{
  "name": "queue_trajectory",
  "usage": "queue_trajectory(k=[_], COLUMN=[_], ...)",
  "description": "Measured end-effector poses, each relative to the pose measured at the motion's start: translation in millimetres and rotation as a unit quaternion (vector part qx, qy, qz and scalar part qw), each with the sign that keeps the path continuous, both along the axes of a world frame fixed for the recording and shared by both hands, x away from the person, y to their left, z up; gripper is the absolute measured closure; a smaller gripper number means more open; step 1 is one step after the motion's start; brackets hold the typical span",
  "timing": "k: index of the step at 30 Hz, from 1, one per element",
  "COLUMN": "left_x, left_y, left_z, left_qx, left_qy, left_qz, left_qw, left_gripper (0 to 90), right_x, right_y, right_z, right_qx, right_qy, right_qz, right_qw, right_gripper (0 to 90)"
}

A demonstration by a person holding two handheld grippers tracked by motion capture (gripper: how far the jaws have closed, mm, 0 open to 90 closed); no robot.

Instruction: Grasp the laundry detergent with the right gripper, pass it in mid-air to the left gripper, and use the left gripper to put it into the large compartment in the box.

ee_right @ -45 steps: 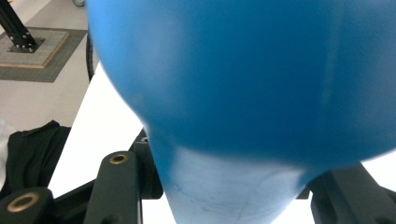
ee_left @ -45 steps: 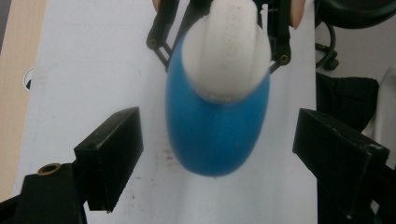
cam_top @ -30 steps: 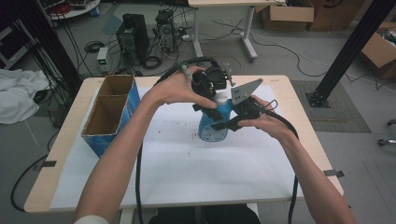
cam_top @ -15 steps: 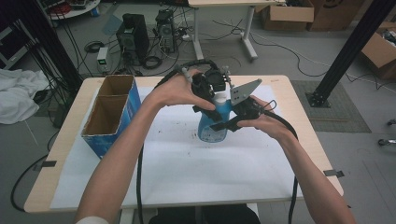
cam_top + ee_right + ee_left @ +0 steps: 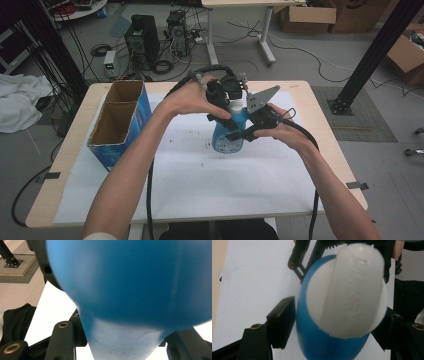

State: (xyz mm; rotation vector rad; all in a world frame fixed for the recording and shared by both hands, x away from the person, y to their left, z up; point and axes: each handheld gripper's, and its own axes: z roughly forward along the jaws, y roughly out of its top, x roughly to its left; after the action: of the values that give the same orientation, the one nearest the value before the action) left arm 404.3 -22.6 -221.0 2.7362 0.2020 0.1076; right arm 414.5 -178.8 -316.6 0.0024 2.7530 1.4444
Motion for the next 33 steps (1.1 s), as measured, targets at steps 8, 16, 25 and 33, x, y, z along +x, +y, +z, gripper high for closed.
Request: queue_trajectory(k=[8,16,25,33], left_x=[-0.3,-1.2,-3.2,-3.7], left_y=[-2.3,-3.4,-4.4,-6.4], left_z=[-1.1,-1.1,-1.4,-3.5], left_qx=[0.006,0.006,0.016,0.022], left_qy=[-0.002,-0.004,-0.004,0.003], left_qz=[-0.006,-0.008,-0.011,-0.001], left_qw=[1.0,0.9999,0.9998,0.9998], left_gripper=[32.0,35.7,36.8,37.2], right_x=[-0.1,-0.4,-1.7,-2.1], right_y=[0.0,0.6,1.0,1.2], right_z=[-2.2,-2.7,-3.6,-7.4], right_qx=[0.0,-0.001,0.0,0.006], right_qy=[0.001,0.003,0.006,0.013], right_qz=[-0.002,-0.001,0.001,0.007], right_qw=[1.0,1.0,1.0,0.9999], right_gripper=[46.1,46.1,46.0,45.6])
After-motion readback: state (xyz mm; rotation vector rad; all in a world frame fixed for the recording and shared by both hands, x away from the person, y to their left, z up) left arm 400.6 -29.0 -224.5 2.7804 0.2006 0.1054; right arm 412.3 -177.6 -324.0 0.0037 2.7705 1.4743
